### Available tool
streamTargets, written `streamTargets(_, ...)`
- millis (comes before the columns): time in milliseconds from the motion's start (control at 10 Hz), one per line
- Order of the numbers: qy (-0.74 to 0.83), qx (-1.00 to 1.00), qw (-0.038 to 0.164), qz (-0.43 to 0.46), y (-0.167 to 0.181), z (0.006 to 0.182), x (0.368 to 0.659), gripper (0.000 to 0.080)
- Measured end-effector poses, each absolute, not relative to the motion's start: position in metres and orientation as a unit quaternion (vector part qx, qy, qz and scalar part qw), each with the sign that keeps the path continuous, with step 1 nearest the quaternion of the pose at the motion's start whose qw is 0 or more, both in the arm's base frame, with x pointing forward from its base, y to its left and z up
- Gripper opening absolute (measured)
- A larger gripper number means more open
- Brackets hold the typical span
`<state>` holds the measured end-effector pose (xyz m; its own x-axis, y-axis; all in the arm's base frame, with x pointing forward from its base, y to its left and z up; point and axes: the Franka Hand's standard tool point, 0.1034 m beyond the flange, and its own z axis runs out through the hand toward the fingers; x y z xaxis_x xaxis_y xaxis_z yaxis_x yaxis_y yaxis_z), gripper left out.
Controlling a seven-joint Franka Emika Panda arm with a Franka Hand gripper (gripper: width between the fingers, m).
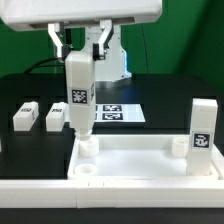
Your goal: Assemble desk
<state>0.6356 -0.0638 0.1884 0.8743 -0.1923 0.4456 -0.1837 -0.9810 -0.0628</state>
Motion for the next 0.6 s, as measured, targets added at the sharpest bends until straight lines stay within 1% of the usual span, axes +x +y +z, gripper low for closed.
streamTargets(100,0.107,-0.96,0.005,-0.258,-0.068,0.193,0.637,0.0292)
streamTargets(400,0.105,-0.962,0.005,-0.253,-0.067,0.19,0.635,0.0292)
streamTargets(500,0.083,-0.963,-0.001,-0.255,-0.077,0.191,0.634,0.0292)
streamTargets(600,0.084,-0.962,-0.003,-0.259,-0.084,0.189,0.634,0.0292)
